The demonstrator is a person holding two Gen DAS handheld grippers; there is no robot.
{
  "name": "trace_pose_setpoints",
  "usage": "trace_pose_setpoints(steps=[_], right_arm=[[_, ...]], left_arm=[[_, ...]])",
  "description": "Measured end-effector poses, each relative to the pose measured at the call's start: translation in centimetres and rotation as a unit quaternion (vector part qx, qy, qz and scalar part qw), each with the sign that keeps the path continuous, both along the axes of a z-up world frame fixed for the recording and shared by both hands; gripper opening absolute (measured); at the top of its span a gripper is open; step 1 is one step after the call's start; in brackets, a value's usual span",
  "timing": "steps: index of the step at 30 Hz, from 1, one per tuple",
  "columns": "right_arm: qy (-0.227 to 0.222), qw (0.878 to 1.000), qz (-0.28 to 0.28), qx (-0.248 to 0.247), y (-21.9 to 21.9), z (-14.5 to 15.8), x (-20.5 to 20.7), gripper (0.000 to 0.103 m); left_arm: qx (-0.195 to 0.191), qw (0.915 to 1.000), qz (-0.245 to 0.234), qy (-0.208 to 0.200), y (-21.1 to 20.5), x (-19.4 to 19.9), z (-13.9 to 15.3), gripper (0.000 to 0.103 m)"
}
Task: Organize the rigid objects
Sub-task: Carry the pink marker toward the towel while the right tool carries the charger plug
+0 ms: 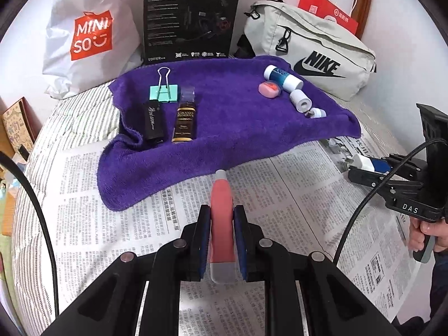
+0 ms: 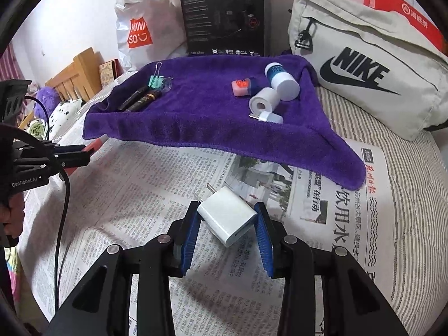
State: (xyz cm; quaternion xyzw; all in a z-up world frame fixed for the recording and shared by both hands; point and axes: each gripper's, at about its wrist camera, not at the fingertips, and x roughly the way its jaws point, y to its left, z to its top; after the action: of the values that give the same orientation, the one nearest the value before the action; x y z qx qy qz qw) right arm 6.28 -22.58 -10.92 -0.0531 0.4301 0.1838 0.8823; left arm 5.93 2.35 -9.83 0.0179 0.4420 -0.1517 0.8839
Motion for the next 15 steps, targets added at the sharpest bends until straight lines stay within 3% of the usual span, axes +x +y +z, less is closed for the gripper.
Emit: trace_pose_setpoints(steps=[6,15], right_arm=[[-0.008,1.0,0.012,0.0,0.8,0.9,0.2,0.039],[-0.005,1.0,0.017,-0.004,1.2,0.8,0.5,0.039]], left_arm=[[0.0,1.0,-0.008,-0.001,0.0,-0.1,0.3,0.017],[0.023,0.9996,-0.005,0.017,-0.3,0.4,-1.6,0.017]])
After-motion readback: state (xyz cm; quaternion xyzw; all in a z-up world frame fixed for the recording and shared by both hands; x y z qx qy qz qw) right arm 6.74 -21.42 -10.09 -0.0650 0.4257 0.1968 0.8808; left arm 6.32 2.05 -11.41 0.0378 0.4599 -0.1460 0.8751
